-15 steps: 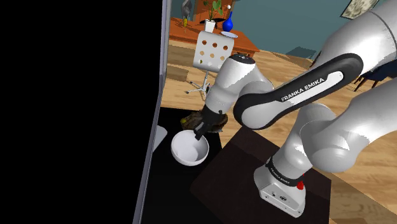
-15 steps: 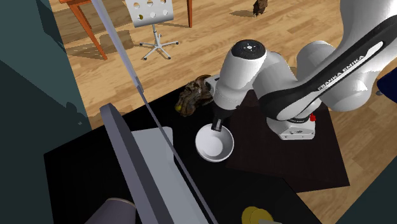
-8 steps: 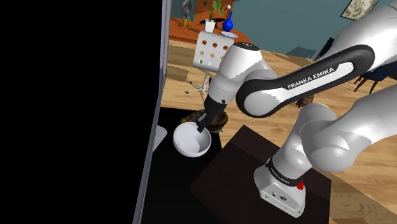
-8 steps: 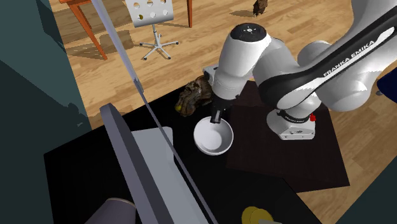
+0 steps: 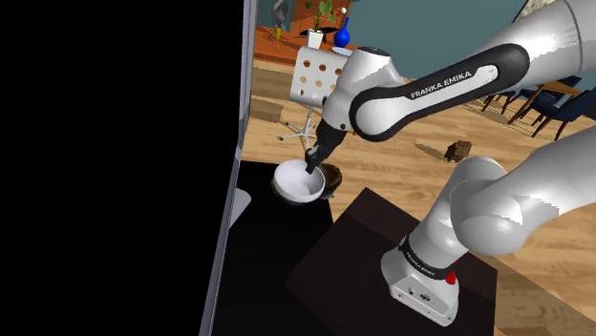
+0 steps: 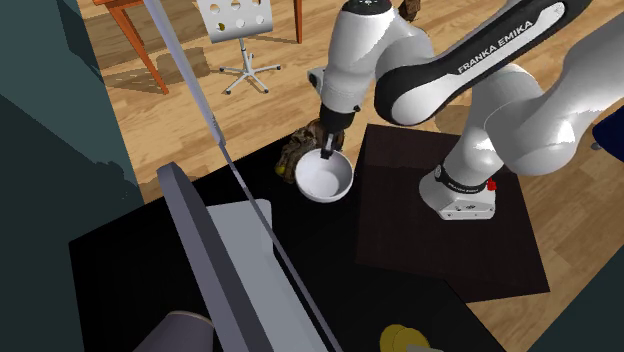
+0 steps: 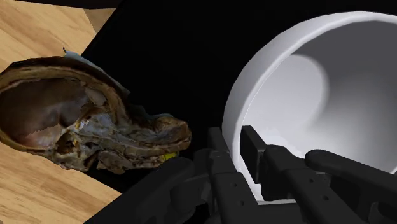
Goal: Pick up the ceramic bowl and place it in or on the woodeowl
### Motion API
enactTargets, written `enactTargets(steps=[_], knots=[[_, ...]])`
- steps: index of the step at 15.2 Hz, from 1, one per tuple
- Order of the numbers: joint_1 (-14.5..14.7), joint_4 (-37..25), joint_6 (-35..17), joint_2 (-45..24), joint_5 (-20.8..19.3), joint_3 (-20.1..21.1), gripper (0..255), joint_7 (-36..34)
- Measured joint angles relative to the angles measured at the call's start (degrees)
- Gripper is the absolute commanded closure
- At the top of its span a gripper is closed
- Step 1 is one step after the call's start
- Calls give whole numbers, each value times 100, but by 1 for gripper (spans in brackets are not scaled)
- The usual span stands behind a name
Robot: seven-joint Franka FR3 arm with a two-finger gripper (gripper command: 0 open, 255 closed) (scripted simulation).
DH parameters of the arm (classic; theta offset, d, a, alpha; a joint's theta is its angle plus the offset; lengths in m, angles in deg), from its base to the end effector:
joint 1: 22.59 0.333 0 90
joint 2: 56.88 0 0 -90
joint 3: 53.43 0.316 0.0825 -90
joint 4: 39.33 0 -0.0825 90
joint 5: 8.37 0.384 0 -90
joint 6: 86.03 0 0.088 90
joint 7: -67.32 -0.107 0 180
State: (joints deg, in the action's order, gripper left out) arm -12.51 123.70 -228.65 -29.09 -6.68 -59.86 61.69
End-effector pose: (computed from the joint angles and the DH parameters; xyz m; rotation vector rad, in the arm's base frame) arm 0.3547 0.0267 0.3407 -3.0532 0.0723 -0.1818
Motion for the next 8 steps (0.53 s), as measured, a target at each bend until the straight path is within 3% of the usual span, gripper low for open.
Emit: enactTargets(steps=[8], knots=[[-417,-984,237,-806,-138,-995,255,1299]])
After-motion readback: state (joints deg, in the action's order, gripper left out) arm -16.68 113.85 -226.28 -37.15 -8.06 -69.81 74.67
